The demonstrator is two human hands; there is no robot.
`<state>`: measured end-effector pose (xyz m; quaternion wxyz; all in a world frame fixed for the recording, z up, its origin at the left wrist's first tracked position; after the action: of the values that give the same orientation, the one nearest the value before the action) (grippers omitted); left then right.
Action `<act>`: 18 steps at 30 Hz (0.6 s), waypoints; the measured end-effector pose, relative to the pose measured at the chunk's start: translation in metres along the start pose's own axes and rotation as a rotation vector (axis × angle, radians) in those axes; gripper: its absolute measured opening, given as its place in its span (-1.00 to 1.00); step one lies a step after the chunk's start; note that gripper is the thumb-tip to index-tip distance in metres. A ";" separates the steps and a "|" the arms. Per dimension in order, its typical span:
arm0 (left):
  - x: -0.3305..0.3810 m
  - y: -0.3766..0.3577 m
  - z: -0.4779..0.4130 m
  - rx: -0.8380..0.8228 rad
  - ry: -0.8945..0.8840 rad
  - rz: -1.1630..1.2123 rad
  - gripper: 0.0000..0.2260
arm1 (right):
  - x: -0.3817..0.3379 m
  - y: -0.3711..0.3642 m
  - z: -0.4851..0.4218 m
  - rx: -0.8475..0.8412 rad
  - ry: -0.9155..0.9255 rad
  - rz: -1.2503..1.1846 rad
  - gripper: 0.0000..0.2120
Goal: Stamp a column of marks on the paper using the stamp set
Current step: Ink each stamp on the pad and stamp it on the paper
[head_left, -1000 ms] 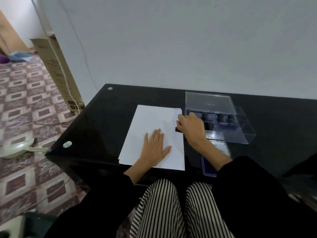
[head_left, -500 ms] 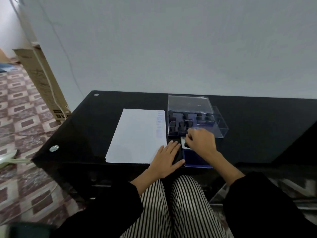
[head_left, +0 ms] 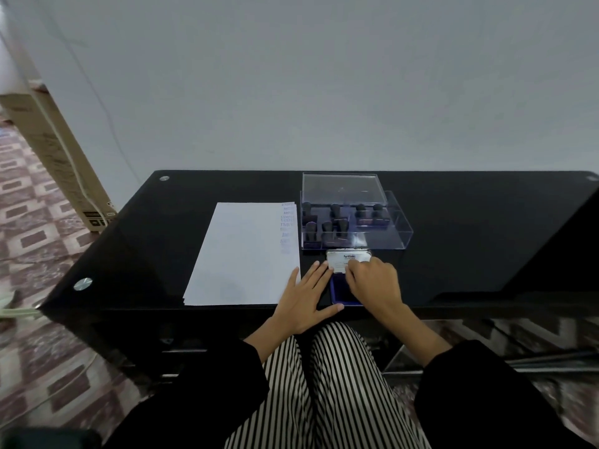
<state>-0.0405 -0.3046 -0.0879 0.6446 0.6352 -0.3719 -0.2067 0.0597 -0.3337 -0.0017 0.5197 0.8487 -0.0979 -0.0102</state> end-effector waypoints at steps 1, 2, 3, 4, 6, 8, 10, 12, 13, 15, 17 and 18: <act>0.000 0.000 0.000 0.003 0.000 -0.002 -0.11 | 0.000 0.000 0.000 0.025 -0.002 0.002 -0.71; 0.000 -0.001 0.000 0.006 0.000 -0.001 -0.12 | 0.001 0.000 0.001 0.040 -0.020 -0.014 -0.73; -0.001 -0.002 0.000 0.009 0.001 0.001 -0.13 | 0.003 -0.002 0.001 0.044 -0.041 -0.045 -0.74; -0.001 -0.001 0.000 0.012 0.000 0.002 -0.14 | 0.005 -0.005 0.001 0.043 -0.059 -0.080 -0.75; 0.000 -0.001 0.000 0.017 0.002 0.003 -0.14 | 0.005 -0.013 0.001 0.027 -0.073 -0.177 -0.82; 0.001 0.000 0.000 0.019 0.002 0.003 -0.15 | 0.005 -0.020 0.001 0.000 -0.106 -0.277 -0.87; 0.001 0.000 0.000 0.022 -0.001 0.004 -0.14 | 0.006 -0.020 0.002 0.038 -0.131 -0.310 -0.82; 0.000 -0.001 0.000 0.025 -0.002 0.003 -0.13 | 0.007 -0.016 0.003 0.081 -0.136 -0.308 -0.75; -0.001 -0.001 0.000 0.028 -0.003 -0.001 -0.13 | 0.007 -0.016 0.003 0.093 -0.131 -0.309 -0.72; 0.000 -0.002 0.000 0.028 -0.002 -0.015 -0.14 | 0.007 -0.016 0.003 0.108 -0.120 -0.320 -0.70; 0.000 -0.002 0.000 0.022 0.001 -0.026 -0.15 | 0.006 -0.014 0.004 0.132 -0.101 -0.334 -0.68; 0.000 -0.002 0.000 0.021 0.003 -0.031 -0.15 | 0.005 -0.014 0.005 0.157 -0.086 -0.340 -0.68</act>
<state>-0.0400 -0.3048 -0.0895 0.6352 0.6479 -0.3632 -0.2118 0.0662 -0.3327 -0.0159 0.4381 0.8897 0.0241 -0.1266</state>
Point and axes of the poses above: each hand's wrist, its own z-axis away from the middle knuckle, its own y-axis out of the back of the hand, x = y × z, the point moved 8 cm from there along -z, towards the middle knuckle, and after that the axes turned 4 degrees about -y, right-handed, at the moved point
